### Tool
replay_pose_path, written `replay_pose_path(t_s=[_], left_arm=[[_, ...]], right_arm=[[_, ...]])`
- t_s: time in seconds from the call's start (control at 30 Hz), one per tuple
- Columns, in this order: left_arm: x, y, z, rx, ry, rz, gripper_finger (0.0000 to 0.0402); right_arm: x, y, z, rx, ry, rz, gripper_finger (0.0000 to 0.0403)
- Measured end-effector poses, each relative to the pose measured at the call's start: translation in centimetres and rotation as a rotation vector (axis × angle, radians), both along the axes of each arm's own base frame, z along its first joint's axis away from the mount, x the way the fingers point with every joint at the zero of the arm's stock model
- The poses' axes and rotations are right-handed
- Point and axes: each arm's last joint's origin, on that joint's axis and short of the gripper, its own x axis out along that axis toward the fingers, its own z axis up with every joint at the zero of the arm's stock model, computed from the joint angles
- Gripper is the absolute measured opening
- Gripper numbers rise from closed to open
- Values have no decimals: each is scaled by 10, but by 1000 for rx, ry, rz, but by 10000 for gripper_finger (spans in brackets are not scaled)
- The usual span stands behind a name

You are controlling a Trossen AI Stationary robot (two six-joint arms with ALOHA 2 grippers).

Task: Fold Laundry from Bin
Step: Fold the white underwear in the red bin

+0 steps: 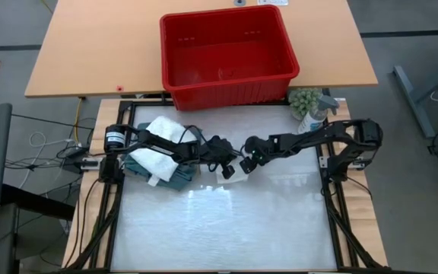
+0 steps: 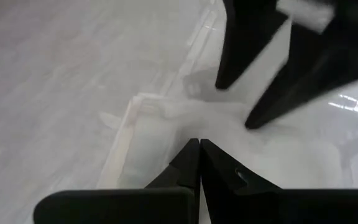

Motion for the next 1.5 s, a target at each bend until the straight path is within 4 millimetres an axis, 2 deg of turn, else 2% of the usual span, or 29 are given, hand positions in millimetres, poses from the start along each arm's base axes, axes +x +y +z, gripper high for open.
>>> replay_pose_path(t_s=[0.17, 0.27, 0.53, 0.8, 0.93, 1.07, 1.17, 1.27, 1.4, 1.5], left_arm=[[0, 0, -2, 8, 9, -6, 0], [0, 1, -2, 4, 8, -3, 0], [0, 1, -2, 8, 10, -3, 0], [0, 1, -2, 13, 11, 6, 0], [-2, 1, -5, 28, 49, 0, 0], [0, 2, -2, 30, 7, 4, 0], [0, 2, -2, 43, 11, -6, 0], [0, 1, -2, 44, 19, -38, 0], [0, 0, -2, 51, 25, -61, 0], [0, 0, -3, 41, 35, -79, 0]], right_arm=[[-10, -11, 30, -11, -102, -30, 246], [-12, -12, 36, -18, -125, -31, 246], [3, 0, 15, 37, -115, -5, 270], [7, -6, -8, 62, -35, -30, 291], [10, -6, -18, 90, -25, -30, 292], [13, -6, -22, 107, -28, -29, 285], [12, -5, -22, 89, -19, 16, 265], [13, -5, -22, 69, -24, 60, 227], [13, -5, -23, 67, -20, 72, 154], [12, -6, -24, 53, -13, 97, 80]])
